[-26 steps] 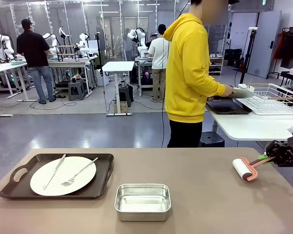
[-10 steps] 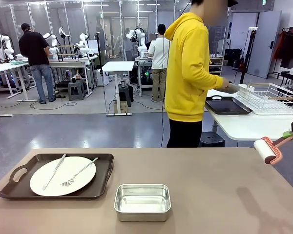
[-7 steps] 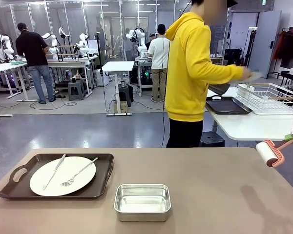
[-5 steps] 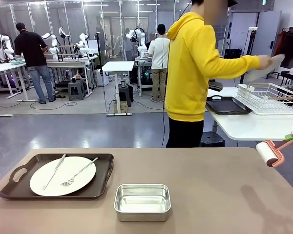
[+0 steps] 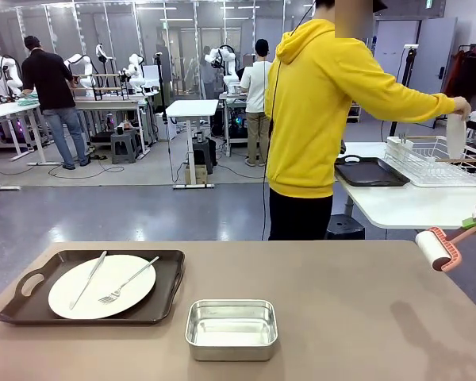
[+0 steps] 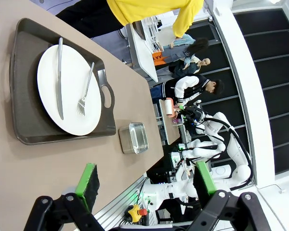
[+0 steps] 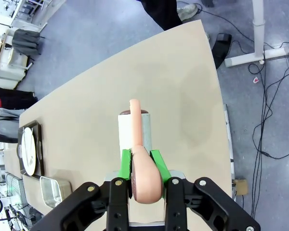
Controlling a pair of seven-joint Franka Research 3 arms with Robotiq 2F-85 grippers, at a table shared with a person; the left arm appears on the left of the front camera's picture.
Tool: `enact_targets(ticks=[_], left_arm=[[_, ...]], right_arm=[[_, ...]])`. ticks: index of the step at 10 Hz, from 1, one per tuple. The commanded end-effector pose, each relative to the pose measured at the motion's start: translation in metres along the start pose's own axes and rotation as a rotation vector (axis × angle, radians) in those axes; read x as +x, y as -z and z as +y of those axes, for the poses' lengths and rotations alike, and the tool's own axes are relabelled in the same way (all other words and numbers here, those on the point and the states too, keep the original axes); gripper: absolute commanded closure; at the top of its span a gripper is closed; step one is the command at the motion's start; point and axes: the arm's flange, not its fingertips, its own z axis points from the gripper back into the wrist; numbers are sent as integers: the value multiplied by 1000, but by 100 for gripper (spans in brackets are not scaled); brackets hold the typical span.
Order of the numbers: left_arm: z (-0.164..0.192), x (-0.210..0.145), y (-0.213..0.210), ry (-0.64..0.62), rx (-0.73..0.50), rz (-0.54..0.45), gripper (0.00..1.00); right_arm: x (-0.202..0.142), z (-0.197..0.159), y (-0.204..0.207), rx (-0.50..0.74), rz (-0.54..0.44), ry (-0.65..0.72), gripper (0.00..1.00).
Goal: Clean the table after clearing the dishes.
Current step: Place the Lint Roller back on top of the Airtight Container.
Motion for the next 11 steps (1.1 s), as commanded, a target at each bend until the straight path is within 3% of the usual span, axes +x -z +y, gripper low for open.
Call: enact_targets(ticks=[1,6,7,9,11], left_arm=[[-2,0,-3,8,-2,-2,0],[-2,0,-3,8,-2,-2,0],[-2,0,-3,8,-2,-2,0],[-2,0,-3,8,-2,-2,0],[-2,0,-3,8,-2,-2,0]], right_arm=[[2,1,0,11,-13,-11,100],[2,1,0,11,-13,-11,100],[0,0,0,0,0,0,78],[0,61,1,-83,17,-235,78],[-7,130,0,-81,79,-511,78]])
